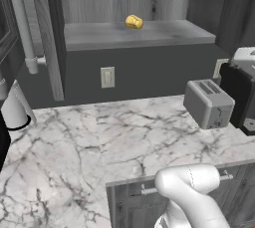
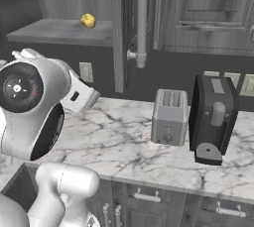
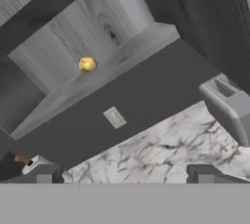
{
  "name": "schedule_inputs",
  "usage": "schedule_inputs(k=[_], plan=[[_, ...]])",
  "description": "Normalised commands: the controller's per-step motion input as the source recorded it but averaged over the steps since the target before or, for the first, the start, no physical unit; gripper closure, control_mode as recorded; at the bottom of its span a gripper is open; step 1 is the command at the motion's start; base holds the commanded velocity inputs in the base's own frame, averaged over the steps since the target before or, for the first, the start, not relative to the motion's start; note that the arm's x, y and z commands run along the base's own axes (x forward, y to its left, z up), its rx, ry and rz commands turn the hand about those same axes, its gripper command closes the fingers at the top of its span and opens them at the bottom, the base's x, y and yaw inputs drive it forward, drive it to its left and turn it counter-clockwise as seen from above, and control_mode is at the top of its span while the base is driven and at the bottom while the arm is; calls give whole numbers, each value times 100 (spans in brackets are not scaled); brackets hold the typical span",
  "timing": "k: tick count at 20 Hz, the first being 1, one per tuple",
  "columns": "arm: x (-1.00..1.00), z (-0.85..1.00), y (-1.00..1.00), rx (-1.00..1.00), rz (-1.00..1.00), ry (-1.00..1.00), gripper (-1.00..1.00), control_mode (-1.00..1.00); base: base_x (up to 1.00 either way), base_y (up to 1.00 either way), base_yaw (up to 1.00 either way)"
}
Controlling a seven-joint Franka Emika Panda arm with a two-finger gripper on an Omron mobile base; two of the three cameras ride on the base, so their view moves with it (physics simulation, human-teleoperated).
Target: Pick the potato from the counter and place it in the cabinet. Then close the cabinet.
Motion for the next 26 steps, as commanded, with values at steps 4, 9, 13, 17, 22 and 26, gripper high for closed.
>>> schedule_inputs(k=[4, 9, 13, 17, 22, 26], plan=[[-100, 27, -37, 25, 0, -12, -100, -100, 0, 0, 0], [-91, 21, -57, 24, 0, -10, -100, -100, 0, 0, 0], [-46, 16, -65, 28, -2, 0, -100, -100, 0, 0, 0], [3, 2, -56, 26, -4, 0, -100, -100, 0, 0, 0], [42, 0, -35, 20, 0, 0, -100, -100, 0, 0, 0], [61, -6, -27, 16, 0, 0, -100, -100, 0, 0, 0]])
